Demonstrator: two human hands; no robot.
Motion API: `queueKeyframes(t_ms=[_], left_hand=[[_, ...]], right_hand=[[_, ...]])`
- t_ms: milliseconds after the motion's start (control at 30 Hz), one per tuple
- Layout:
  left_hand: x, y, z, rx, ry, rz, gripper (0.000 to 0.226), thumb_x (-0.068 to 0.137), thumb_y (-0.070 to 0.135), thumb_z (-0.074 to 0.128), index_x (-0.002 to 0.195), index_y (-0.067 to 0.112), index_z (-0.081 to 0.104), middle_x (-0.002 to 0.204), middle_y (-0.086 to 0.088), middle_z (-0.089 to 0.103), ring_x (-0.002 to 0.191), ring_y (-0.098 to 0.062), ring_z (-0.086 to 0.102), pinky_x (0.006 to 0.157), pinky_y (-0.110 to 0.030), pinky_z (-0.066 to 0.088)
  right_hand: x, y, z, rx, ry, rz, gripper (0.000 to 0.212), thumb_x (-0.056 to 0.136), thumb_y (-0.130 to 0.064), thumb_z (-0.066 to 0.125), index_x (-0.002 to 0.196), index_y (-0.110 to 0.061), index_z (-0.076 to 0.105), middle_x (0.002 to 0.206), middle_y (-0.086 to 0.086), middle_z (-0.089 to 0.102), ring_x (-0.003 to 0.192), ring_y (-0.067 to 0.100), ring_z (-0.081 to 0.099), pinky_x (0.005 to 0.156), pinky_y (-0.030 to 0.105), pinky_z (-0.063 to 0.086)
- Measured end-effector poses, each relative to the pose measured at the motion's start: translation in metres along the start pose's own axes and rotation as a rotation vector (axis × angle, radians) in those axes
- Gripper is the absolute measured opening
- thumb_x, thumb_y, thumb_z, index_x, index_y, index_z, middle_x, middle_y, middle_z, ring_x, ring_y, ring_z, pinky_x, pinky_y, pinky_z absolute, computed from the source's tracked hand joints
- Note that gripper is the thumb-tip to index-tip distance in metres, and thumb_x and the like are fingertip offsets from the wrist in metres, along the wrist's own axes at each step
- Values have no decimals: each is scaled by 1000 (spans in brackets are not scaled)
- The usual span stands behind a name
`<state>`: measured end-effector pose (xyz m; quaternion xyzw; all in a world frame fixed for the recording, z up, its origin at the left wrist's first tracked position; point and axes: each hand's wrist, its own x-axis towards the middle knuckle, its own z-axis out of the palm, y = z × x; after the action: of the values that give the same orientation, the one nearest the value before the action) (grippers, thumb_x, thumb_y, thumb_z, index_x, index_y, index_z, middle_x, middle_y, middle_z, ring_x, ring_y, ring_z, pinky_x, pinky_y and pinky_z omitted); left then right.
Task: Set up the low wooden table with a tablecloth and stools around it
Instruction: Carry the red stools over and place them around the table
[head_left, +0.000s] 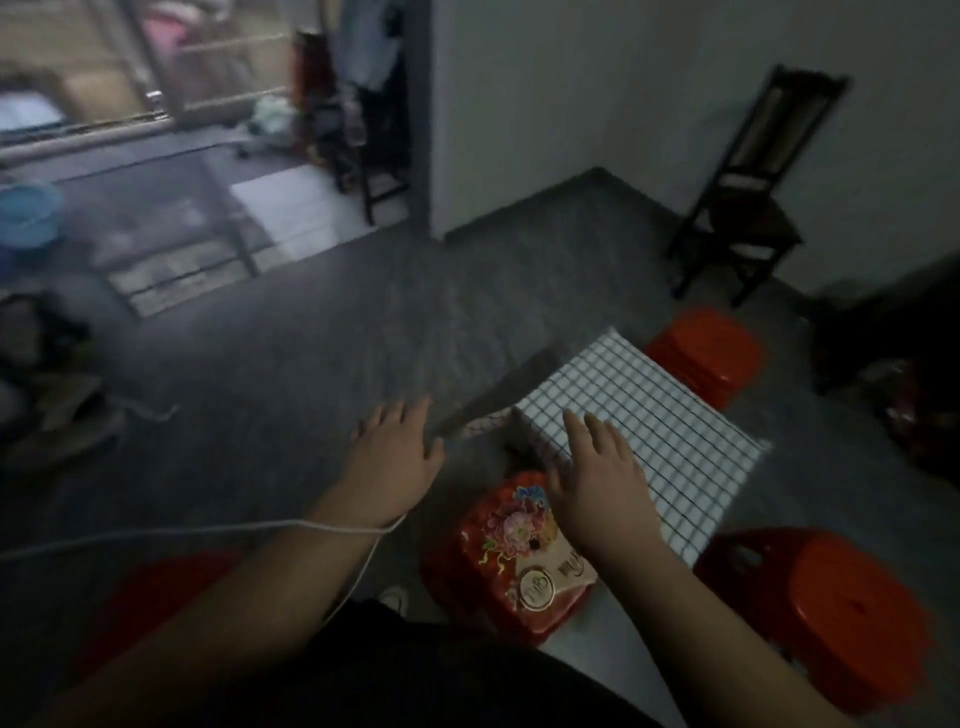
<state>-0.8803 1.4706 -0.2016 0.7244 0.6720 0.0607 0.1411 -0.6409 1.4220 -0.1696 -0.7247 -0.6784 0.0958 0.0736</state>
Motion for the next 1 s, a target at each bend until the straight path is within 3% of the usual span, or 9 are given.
queueKeyframes(t_ms=[200, 433, 633, 1000], left_hand=[[-94, -37, -12, 47, 60, -375, 65, 93, 47, 47, 150, 20, 32, 147, -8, 45, 133, -29, 41, 107, -45, 38], [-191, -78, -34, 108, 135, -653, 66, 95, 48, 45, 153, 21, 30, 151, -6, 41, 136, -27, 40, 109, -42, 37], [-244, -113, -34, 42, 185, -795, 63, 95, 48, 44, 151, 21, 34, 153, -8, 39, 139, -27, 38, 113, -44, 33], [-346, -234, -26, -106, 186, -1010, 68, 95, 49, 45, 155, 22, 26, 158, -12, 32, 145, -31, 29, 117, -48, 27]], right_hand=[[-9, -37, 4, 29, -128, -353, 65, 96, -46, 42, 153, -20, 26, 158, 8, 32, 147, 27, 22, 117, 48, 28], [-34, -117, 18, 84, -163, -673, 65, 95, -42, 49, 152, -17, 30, 154, 9, 37, 143, 28, 29, 114, 46, 33], [-60, -175, 35, 74, -208, -825, 68, 95, -44, 50, 154, -20, 25, 156, 6, 33, 145, 26, 26, 115, 45, 32], [-125, -315, 108, 40, -350, -951, 66, 92, -39, 54, 151, -16, 34, 153, 10, 38, 141, 30, 32, 113, 46, 32]])
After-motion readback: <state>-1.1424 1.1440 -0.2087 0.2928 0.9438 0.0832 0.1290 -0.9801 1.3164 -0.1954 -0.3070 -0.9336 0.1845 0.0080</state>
